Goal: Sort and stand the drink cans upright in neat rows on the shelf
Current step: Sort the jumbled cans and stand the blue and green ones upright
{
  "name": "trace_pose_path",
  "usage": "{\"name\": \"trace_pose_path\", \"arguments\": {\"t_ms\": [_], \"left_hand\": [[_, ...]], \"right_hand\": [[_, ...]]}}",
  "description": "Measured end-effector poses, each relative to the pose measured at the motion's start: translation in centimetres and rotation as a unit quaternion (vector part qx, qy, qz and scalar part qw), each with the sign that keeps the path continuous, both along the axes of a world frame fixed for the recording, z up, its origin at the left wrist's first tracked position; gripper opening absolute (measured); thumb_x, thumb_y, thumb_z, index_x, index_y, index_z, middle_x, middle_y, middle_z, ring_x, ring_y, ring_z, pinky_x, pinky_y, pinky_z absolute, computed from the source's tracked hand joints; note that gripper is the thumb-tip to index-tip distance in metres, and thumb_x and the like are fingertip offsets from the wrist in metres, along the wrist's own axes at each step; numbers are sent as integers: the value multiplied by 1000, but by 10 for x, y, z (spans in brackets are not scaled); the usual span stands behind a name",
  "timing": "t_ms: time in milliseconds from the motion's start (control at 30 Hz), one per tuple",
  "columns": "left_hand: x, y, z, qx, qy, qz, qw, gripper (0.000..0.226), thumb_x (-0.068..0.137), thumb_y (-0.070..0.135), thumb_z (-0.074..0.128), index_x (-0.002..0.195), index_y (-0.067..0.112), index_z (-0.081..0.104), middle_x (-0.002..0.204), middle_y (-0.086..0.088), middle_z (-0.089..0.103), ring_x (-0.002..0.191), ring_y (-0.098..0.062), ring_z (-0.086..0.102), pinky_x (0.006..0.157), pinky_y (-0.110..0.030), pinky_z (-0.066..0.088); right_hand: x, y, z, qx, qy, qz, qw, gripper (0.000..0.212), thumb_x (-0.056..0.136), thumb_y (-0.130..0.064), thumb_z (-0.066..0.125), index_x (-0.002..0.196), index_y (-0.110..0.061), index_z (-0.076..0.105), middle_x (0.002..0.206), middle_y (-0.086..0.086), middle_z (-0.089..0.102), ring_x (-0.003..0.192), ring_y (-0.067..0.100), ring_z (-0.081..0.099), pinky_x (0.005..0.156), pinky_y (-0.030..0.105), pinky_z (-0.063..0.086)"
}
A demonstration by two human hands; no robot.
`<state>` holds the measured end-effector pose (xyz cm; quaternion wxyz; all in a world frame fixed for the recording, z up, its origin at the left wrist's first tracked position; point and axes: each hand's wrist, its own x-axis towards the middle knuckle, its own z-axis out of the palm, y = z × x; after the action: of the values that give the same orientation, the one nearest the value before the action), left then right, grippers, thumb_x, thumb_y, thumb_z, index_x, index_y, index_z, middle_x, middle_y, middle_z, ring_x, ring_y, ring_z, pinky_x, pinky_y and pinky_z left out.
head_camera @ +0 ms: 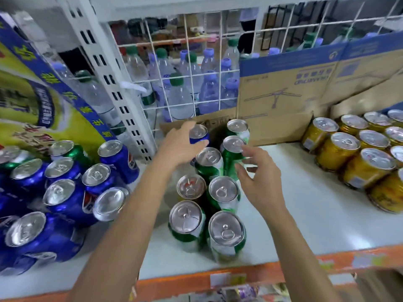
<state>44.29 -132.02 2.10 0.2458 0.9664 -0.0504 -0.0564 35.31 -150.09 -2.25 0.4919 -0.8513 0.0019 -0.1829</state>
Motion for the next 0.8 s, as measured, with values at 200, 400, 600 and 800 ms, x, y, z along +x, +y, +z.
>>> {"name": "trace_pose_path", "arguments": {"t_ms": [200, 400, 600, 800], "left_hand": [[25, -2, -15, -57, 25, -27, 998, 59, 85, 49, 64, 135, 32, 38, 138, -3, 51, 127, -31, 45, 103, -37, 38], [-1, 21, -10, 27, -5, -12, 1000, 50, 89, 41, 61, 133, 31, 38, 130, -7, 56, 113, -30, 54, 88, -36, 44], [-31, 62, 10, 124, 73, 34, 989, 49, 85, 40, 65, 127, 30, 42, 128, -8, 55, 113, -30, 52, 89, -41, 46], [-50, 22, 28, 79, -14, -118, 990, 67, 87, 36, 62, 144, 38, 28, 157, -2, 16, 141, -22, 23, 112, -42, 30]], "right_hand": [[-13, 10, 46, -60, 126, 155, 978, 39, 85, -42, 63, 122, -30, 56, 106, -9, 61, 98, 7, 59, 86, 31, 52], [-26, 5, 45, -197, 194, 219, 936, 64, 77, -51, 68, 134, -35, 42, 127, -14, 51, 112, 3, 48, 88, 17, 37], [-22, 5, 48, -206, 249, 201, 925, 61, 71, -51, 74, 124, -36, 47, 107, -17, 57, 97, 8, 53, 86, 23, 44], [-17, 7, 52, -228, 233, 223, 919, 56, 73, -38, 72, 123, -35, 47, 112, -12, 59, 100, 10, 55, 85, 22, 44]]}}
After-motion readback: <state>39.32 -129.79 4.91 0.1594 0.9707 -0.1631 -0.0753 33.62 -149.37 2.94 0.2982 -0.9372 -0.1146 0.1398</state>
